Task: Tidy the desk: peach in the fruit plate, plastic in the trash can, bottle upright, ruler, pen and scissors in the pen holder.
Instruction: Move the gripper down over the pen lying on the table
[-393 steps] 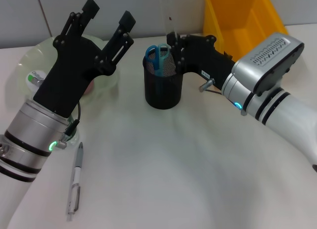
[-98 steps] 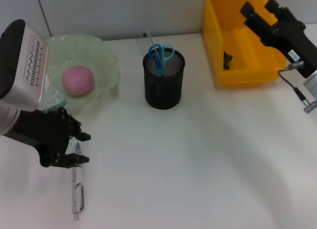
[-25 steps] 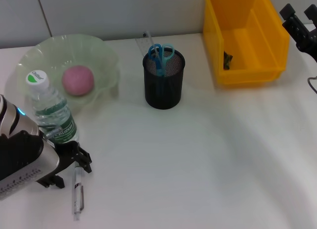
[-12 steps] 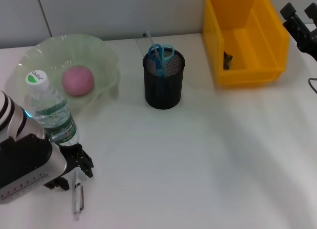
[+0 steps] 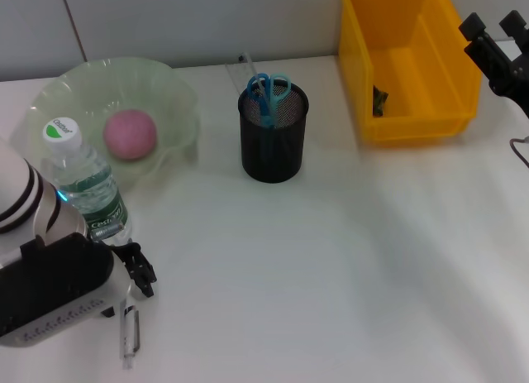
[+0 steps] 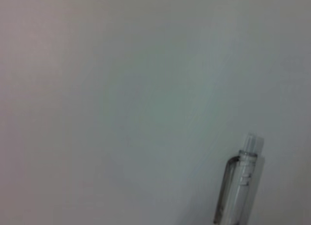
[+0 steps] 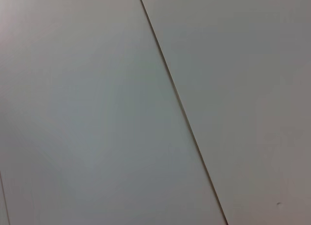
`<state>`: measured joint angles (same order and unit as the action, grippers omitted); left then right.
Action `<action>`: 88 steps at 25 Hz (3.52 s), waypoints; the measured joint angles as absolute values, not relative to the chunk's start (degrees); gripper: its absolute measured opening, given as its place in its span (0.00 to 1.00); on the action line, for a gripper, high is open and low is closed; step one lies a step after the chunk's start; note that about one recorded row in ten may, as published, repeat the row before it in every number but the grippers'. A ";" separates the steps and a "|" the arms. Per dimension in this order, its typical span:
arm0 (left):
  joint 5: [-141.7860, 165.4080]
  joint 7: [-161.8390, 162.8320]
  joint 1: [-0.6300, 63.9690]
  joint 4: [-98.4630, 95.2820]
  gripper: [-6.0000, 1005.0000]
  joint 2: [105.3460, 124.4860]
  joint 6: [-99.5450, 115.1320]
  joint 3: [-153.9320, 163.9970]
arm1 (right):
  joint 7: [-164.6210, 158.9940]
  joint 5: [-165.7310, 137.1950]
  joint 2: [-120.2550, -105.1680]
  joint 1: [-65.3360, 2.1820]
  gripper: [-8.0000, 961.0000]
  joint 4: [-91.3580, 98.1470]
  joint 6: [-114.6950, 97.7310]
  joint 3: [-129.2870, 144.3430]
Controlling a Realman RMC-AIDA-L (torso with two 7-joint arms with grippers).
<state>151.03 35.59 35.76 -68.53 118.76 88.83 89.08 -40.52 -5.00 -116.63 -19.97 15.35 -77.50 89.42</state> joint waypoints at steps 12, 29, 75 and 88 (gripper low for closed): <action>153.37 39.41 35.33 -72.31 0.56 118.83 90.78 93.23 | -40.52 -5.19 -116.71 -19.71 0.86 15.09 -79.58 89.36; 153.19 39.65 34.47 -72.96 0.50 118.83 90.73 94.95 | -40.52 -5.18 -116.63 -19.15 0.86 15.03 -79.66 89.63; 153.28 39.91 35.48 -72.62 0.37 119.09 89.87 96.90 | -44.01 -8.13 -116.05 -16.92 0.86 15.08 -83.59 89.30; 153.18 39.39 35.60 -71.44 0.35 119.02 89.19 96.32 | -44.04 -8.27 -116.08 -16.85 0.86 15.03 -83.59 89.35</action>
<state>153.18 39.39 35.60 -71.44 119.02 89.19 96.33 -44.04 -8.27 -116.08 -16.85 15.03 -83.59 89.35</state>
